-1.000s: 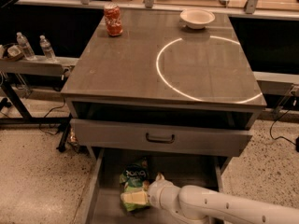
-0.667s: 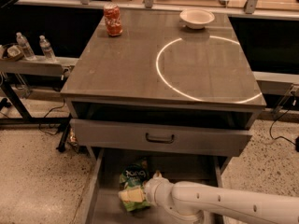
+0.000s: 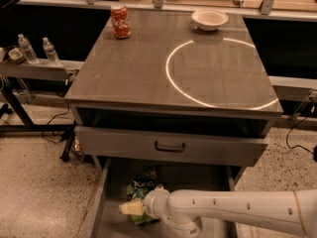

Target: Pick green rice chip bag from middle drawer and place on counter

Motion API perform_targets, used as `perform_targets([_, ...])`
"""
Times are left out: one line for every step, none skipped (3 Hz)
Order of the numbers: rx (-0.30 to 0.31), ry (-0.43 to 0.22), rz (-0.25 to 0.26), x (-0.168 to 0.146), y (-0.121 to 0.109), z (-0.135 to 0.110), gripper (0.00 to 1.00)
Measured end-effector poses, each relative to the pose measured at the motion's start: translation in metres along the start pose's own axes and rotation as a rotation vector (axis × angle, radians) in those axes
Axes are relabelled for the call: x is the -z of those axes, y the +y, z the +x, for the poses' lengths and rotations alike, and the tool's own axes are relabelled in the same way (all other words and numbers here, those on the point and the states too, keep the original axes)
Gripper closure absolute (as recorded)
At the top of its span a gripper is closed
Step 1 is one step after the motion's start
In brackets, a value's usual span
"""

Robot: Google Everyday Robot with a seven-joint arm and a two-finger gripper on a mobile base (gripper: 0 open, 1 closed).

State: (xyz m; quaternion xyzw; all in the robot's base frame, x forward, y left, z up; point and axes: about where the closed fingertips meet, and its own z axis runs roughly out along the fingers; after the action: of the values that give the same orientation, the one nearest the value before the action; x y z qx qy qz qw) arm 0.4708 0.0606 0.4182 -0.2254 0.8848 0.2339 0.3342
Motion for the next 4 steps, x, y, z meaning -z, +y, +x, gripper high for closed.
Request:
perform_targets([-0.031,0.02,0.028,-0.009,-0.009,0.01,0.0])
perform_targets([-0.061,0.041,0.059,-0.015,-0.016,0.022,0.25])
perform_targets([-0.072,0.055,0.069,-0.017,-0.016,0.03,0.48])
perform_targets([-0.067,0.063,0.09,-0.009,-0.018,0.037,0.71])
